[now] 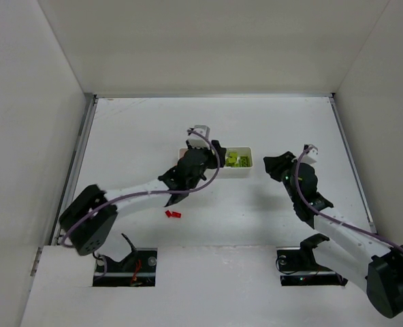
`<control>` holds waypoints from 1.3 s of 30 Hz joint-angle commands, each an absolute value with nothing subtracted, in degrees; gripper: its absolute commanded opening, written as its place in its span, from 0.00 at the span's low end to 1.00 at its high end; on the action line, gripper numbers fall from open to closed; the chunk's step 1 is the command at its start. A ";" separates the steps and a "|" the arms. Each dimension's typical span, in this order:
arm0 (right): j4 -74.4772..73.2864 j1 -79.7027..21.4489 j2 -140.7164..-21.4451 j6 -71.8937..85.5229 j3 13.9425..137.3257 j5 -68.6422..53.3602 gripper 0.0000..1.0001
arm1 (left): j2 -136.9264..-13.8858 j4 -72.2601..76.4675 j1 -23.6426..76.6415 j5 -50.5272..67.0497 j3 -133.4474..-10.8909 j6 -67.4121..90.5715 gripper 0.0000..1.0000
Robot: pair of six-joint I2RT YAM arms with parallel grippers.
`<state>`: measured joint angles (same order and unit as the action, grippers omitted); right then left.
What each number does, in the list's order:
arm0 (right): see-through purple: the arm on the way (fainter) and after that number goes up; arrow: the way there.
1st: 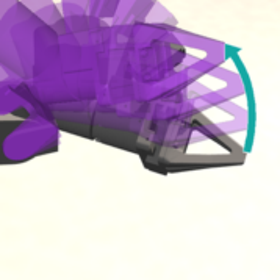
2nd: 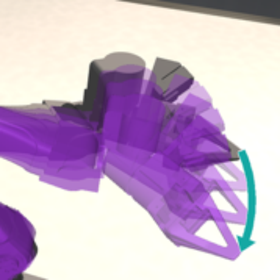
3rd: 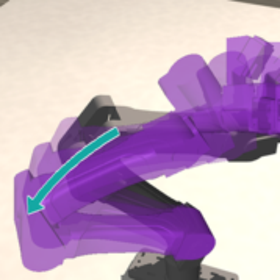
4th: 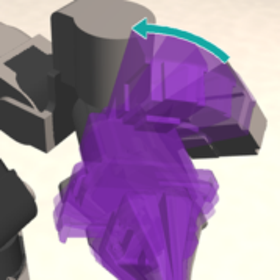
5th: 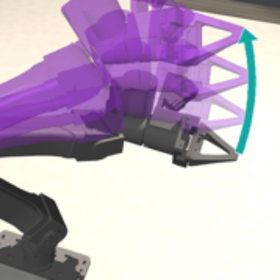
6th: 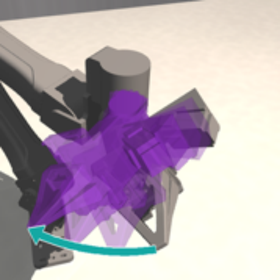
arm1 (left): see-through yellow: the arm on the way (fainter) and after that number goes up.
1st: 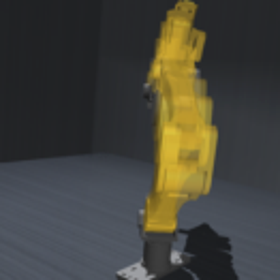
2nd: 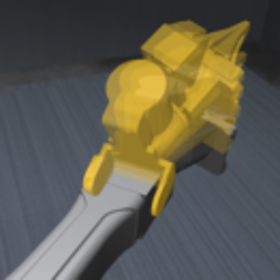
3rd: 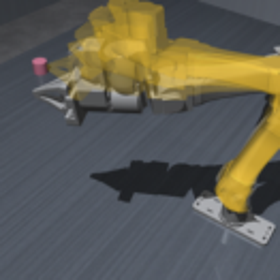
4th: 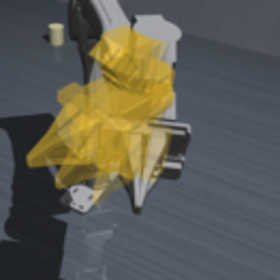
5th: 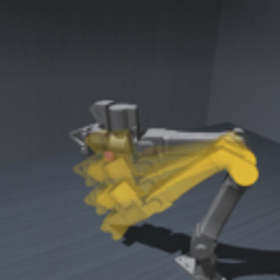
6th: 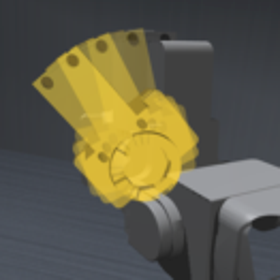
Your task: Sort the legos into containers by color
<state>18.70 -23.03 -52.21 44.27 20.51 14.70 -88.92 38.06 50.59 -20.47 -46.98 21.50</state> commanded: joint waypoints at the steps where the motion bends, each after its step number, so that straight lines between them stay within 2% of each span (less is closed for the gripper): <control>1: 21.62 -25.87 -50.89 41.50 22.32 12.58 0.34 | -76.59 32.28 50.31 -25.12 -41.42 22.76 0.54; 4: 21.62 -30.35 -52.20 37.54 24.34 10.55 0.33 | -65.34 21.93 51.19 -30.92 -35.35 24.60 0.47; 7: 20.57 -35.62 -56.59 34.02 27.76 8.10 0.35 | -54.61 4.20 52.51 -37.94 -31.91 30.91 0.42; 10: 20.13 -41.68 -62.30 29.98 31.37 3.01 0.37 | -46.61 -13.65 53.13 -41.31 -30.24 41.63 0.41; 14: 18.99 -51.87 -68.63 23.49 35.32 -2.98 0.46 | -39.92 -26.08 51.20 -41.13 -27.26 51.40 0.44; 21: 18.28 -64.46 -80.32 14.95 39.54 -2.29 0.62 | -41.74 -24.79 45.49 -34.20 -24.00 55.45 0.46; 32: 15.12 -67.72 -96.84 10.46 49.47 2.54 0.65 | -38.33 -17.32 39.95 -27.34 -17.50 59.67 0.46; 39: 15.64 -68.68 -101.25 9.32 52.64 3.60 0.64 | -33.14 -16.17 35.99 -24.53 -14.33 60.64 0.46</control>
<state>14.92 -67.51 -100.49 11.27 49.60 2.02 -34.83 -17.78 37.34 -26.39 -15.73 58.11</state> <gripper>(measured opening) 0.643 0.458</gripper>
